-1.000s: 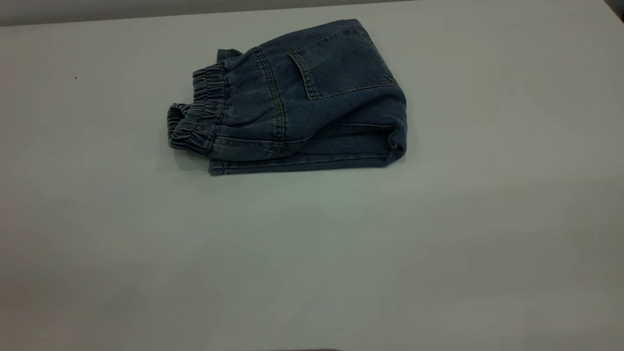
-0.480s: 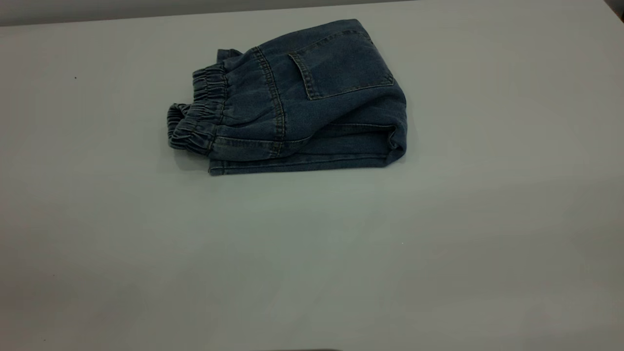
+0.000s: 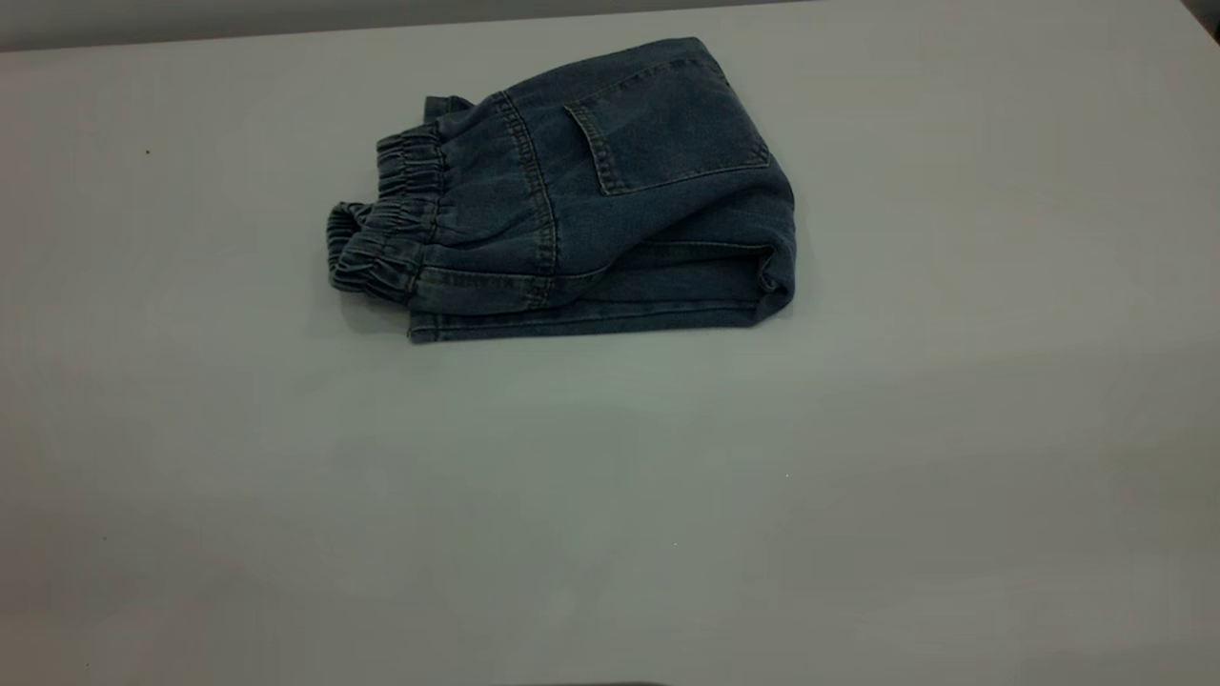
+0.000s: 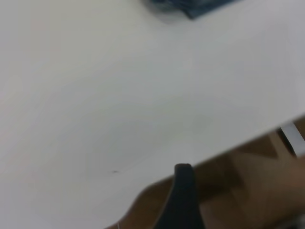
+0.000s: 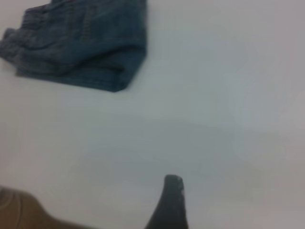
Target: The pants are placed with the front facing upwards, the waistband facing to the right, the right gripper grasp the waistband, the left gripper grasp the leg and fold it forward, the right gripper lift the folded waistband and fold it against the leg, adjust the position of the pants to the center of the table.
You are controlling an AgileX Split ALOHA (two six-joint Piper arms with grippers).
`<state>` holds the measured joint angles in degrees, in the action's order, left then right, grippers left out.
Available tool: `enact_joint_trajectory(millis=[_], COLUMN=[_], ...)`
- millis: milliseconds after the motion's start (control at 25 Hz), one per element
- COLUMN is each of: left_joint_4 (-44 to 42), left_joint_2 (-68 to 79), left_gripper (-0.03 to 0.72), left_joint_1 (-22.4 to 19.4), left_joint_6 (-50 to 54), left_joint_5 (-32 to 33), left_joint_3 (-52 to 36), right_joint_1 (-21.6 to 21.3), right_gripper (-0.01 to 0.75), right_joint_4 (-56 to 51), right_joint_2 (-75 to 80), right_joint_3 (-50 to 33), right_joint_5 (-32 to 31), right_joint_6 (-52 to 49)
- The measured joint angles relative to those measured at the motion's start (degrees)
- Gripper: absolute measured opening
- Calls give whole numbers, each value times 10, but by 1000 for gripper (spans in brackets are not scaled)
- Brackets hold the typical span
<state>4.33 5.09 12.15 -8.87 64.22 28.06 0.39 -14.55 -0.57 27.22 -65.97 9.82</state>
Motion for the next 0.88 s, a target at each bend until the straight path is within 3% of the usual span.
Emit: enact_joint_trajectory(millis=[200, 880], left_joint_4=[1, 1], left_joint_2=[-60, -61], left_gripper=[587, 587], left_joint_1=[-52, -53], left_joint_6=[0, -1], left_joint_5=[4, 8], left_joint_3=[0, 0], right_joint_1=[-30, -42], right_gripper=[589, 589], right_joint_4=[0, 0], right_joint_2=[0, 0], right_joint_3=[0, 0], right_joint_5=[0, 0], right_joint_6=[0, 0])
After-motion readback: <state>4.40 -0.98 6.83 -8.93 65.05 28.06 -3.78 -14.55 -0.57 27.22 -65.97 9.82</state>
